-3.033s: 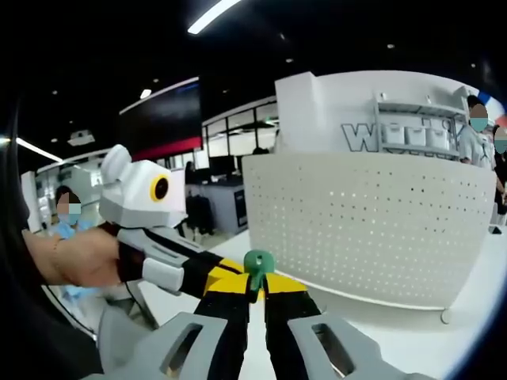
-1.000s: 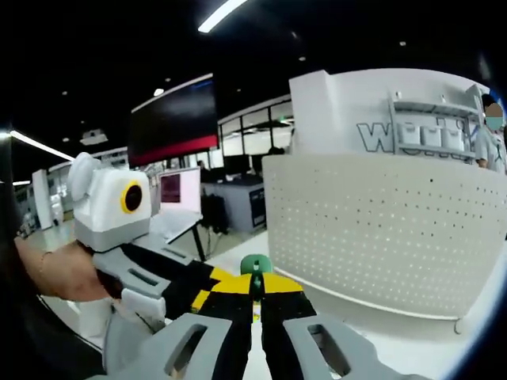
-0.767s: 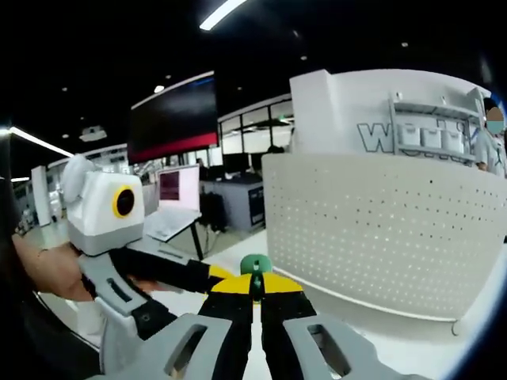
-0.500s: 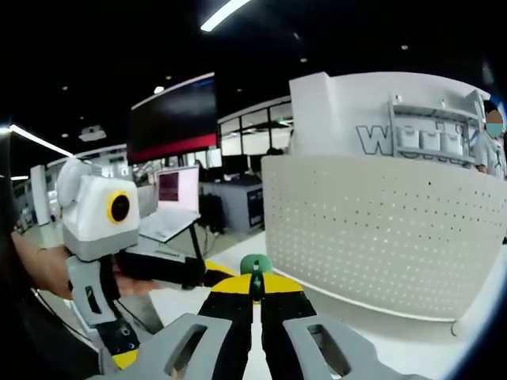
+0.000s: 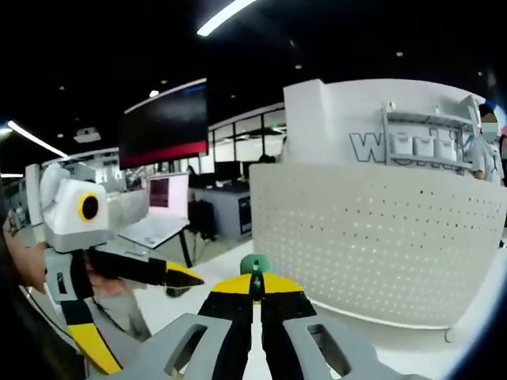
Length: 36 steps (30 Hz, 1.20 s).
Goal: Insert the hook assembly into the mounting plate slot until the hook locks in place.
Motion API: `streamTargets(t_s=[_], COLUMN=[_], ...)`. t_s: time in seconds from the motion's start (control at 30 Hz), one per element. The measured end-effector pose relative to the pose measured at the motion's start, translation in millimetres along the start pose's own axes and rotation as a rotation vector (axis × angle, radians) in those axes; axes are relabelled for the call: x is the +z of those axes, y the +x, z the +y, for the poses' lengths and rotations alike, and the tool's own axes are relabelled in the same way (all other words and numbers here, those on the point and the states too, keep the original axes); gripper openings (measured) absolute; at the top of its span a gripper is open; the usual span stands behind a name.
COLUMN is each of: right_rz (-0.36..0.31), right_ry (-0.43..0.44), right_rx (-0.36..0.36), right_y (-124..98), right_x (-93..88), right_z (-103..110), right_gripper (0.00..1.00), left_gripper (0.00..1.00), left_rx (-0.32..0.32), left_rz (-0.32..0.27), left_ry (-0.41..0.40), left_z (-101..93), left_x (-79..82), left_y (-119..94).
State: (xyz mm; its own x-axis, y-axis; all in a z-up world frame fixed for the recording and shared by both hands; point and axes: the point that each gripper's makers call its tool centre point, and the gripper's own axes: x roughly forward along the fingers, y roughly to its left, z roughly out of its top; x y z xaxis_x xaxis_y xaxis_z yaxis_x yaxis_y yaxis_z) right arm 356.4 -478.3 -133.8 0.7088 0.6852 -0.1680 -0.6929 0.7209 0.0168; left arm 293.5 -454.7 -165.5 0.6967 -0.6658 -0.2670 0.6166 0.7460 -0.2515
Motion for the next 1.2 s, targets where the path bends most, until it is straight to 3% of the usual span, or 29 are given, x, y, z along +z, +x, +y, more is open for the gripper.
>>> streamTargets(t_s=[0.43, 0.83, 1.2], right_rz=[-0.075, -0.145, -0.184], right_ry=[-0.009, -0.019, -0.026], right_rx=[-0.147, -0.321, -0.412], right_y=[4, 6, 16], right_x=[19.4, 35.6, 45.8], right_z=[-57, -126, -167], right_gripper=[0.00, 0.00, 0.00], left_gripper=[1.00, 1.00, 1.00], left_rx=[0.028, 0.039, 0.051], left_rz=[-0.003, 0.019, 0.030], left_ry=[0.017, 0.021, 0.015], left_z=[6.2, 10.8, 23.8], left_x=[2.4, -3.8, -5.7], left_y=[-1, 4, 10])
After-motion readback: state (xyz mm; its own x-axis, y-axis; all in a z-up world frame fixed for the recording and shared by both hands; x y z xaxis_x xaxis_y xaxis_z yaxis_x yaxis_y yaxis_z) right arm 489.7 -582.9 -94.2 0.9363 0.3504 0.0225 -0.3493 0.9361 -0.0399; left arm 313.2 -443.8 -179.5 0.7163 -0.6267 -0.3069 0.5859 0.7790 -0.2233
